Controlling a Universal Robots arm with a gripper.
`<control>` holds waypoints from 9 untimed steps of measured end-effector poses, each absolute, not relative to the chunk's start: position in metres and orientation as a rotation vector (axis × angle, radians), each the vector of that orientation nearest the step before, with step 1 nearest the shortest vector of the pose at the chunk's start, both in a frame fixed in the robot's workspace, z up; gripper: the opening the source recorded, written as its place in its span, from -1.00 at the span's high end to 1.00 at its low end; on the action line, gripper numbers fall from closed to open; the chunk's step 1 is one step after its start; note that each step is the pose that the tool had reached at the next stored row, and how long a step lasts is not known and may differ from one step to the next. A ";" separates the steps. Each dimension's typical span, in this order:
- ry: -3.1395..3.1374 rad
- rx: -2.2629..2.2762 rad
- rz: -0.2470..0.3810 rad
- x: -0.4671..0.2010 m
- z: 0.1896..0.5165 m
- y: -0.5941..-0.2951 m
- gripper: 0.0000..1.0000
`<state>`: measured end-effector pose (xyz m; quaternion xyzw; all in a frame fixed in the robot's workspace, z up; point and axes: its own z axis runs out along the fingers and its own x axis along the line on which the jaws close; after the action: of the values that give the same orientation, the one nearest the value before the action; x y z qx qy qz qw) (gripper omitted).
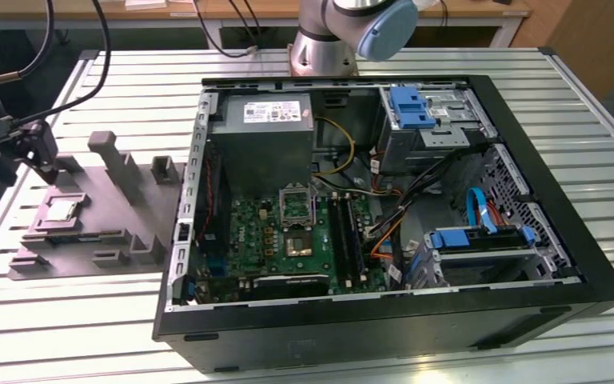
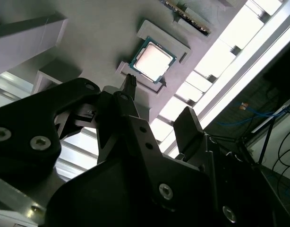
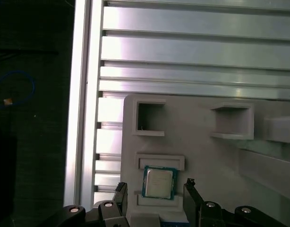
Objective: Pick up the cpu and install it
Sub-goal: 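Pick up the cpu and move it towards the insertion slot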
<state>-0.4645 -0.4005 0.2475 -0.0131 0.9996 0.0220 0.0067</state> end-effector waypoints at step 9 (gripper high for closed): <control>3.127 -0.037 0.069 -0.465 0.242 -0.400 -0.18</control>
<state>-0.4645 -0.4005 0.2417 -0.0117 0.9997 0.0220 0.0067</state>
